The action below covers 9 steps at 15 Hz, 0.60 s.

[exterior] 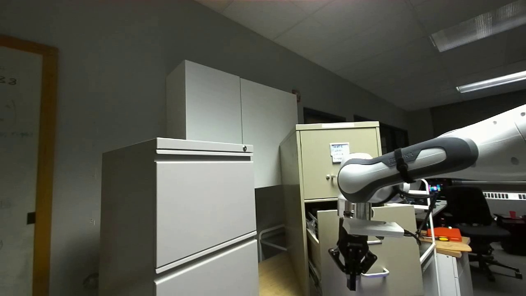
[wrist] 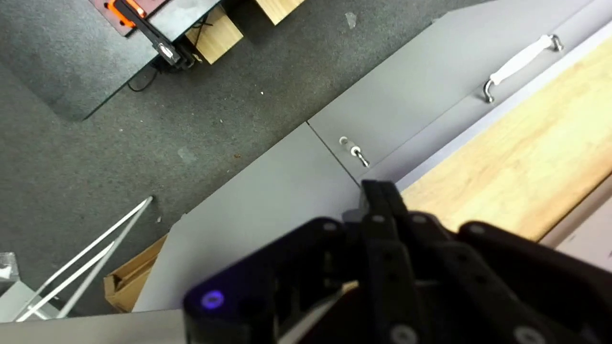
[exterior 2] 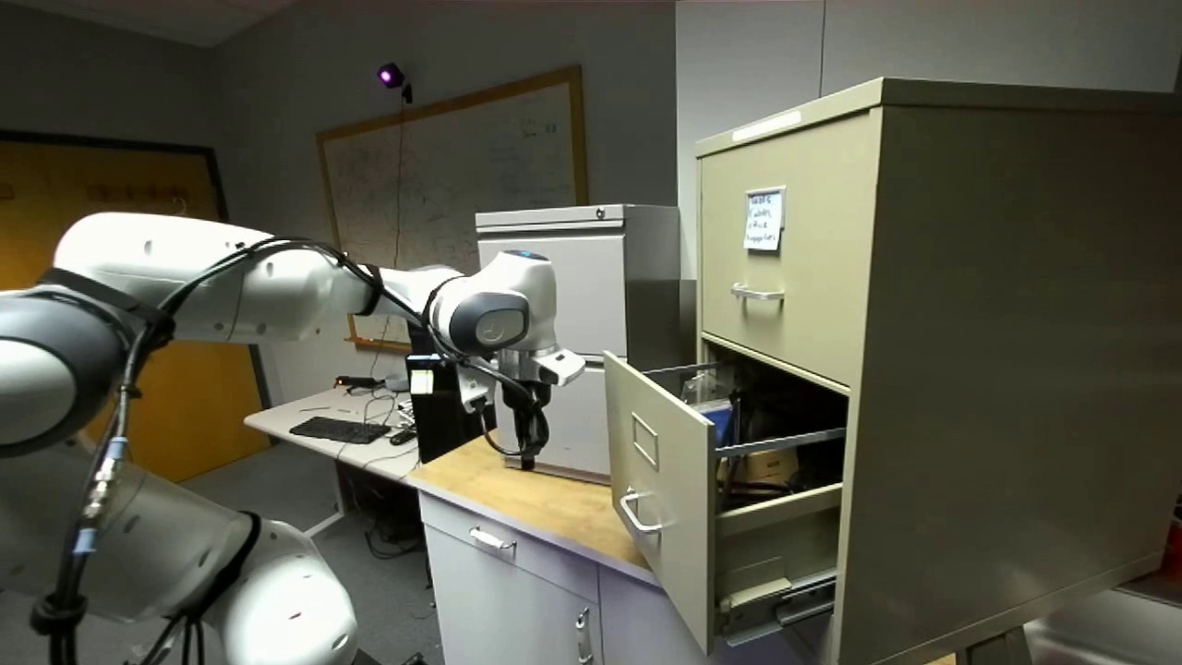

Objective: Close the bottom drawer of the file cabinet

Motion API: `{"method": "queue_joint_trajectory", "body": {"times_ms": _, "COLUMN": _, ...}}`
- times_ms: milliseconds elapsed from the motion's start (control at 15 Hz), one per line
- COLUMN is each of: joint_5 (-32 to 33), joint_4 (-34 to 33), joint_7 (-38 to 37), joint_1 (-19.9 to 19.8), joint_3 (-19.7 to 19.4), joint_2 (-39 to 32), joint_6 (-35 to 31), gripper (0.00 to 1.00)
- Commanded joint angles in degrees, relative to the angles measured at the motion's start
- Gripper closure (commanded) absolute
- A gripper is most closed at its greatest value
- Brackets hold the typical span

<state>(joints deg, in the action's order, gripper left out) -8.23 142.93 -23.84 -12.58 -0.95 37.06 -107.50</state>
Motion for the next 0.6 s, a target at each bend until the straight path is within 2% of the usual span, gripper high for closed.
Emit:
{"method": "queue_joint_trajectory", "body": {"times_ms": 0, "joint_5": -1.96, "joint_4": 2.08, "joint_7": -4.63, "joint_1": -2.58, "joint_3": -1.37, "joint_2": 1.93, "joint_6": -5.93, "gripper": 1.0}}
{"method": "queue_joint_trajectory", "body": {"times_ms": 533, "joint_5": -0.81, "joint_4": 5.24, "joint_7": -17.92, "joint_1": -7.82, "joint_3": 1.3, "joint_2": 1.43, "joint_6": -28.59, "gripper": 1.0}}
